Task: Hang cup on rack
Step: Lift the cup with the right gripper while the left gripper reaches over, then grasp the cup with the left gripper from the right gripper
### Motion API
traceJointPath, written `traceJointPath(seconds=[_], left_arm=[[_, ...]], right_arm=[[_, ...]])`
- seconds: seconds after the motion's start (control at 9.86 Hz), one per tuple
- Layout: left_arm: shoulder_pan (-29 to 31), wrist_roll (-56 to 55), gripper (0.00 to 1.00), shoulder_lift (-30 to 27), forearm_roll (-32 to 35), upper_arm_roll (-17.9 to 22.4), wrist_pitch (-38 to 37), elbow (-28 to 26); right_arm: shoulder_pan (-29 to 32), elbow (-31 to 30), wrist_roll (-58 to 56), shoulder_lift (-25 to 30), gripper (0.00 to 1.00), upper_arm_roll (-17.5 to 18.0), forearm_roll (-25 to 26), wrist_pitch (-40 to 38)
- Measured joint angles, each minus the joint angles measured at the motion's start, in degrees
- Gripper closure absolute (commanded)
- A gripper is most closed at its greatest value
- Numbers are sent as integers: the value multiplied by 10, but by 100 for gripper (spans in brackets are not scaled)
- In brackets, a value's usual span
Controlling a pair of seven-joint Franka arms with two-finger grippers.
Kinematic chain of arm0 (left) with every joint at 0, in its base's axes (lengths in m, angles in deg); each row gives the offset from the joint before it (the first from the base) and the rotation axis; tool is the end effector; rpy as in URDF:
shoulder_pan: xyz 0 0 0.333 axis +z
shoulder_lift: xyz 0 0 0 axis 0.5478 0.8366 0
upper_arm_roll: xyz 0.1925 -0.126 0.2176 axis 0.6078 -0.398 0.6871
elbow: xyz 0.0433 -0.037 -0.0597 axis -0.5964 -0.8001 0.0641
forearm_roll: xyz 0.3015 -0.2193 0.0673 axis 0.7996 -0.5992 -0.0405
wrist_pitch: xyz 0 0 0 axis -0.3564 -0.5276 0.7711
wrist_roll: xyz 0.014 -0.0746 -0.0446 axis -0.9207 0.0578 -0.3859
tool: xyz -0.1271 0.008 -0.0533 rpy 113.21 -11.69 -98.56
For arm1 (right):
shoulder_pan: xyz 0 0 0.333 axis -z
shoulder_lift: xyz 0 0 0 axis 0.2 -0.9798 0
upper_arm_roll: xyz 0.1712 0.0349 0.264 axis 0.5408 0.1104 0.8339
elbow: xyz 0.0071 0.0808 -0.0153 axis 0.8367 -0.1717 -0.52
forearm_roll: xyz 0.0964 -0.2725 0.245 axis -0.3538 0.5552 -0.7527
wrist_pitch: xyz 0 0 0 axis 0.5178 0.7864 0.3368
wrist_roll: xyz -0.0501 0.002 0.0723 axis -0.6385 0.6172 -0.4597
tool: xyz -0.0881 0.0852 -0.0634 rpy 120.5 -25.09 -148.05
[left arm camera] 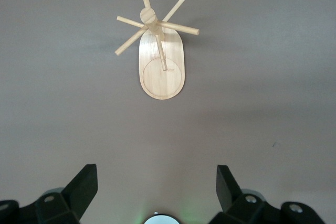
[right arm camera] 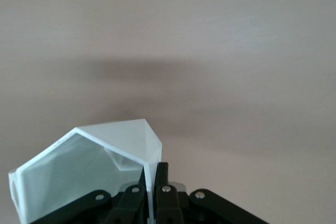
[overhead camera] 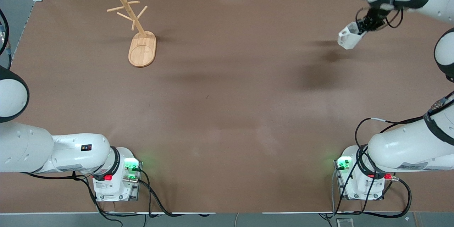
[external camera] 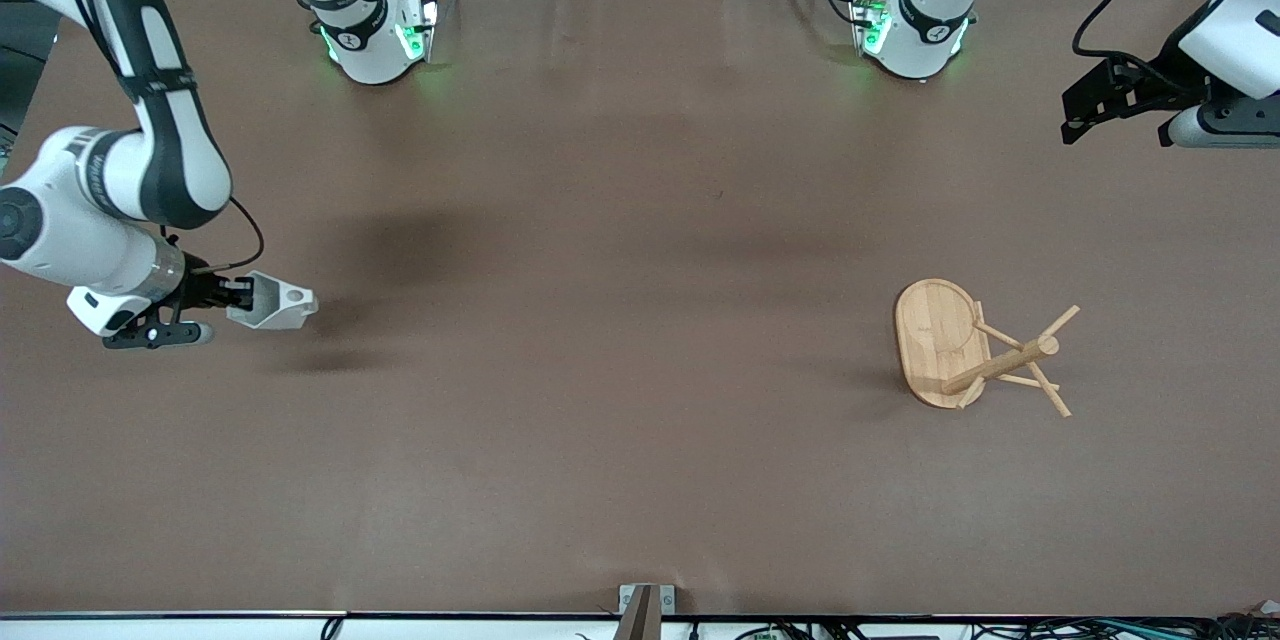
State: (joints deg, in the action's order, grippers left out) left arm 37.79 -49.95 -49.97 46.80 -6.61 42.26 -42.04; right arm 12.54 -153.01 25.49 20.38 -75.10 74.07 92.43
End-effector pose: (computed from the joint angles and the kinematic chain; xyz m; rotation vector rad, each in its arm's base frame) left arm 0.5048 -0.0662 0.6309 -3.1267 0.0848 0.0353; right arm 0.5657 -0.0424 0.3265 -2.9941 -0.0910 0.2039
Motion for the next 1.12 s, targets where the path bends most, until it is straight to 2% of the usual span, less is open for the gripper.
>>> traceJointPath(seconds=[0.1,0.3,0.51,0.61,0.91,1.12], left_arm=[[0,0,0,0,0,0,-1,0],[-1,1,0,0,0,0,-2,0],[-14,6,0,5,-19,-4,-2,-2],[-33,6,0,12,-46,-8,-2,-3],[-81,4,0,23,-186,-21,6,-3],[-117,4,0,23,-236,-52,42,-2]], right_arm=[[-20,43,20,9,99,0,-33,-75],[-43,104,61,12,99,1,-55,-144],[-71,114,64,5,99,4,-145,-186],[-92,116,64,-2,99,5,-195,-199],[-174,120,66,-19,99,7,-312,-205],[-212,121,67,-36,99,10,-409,-203]])
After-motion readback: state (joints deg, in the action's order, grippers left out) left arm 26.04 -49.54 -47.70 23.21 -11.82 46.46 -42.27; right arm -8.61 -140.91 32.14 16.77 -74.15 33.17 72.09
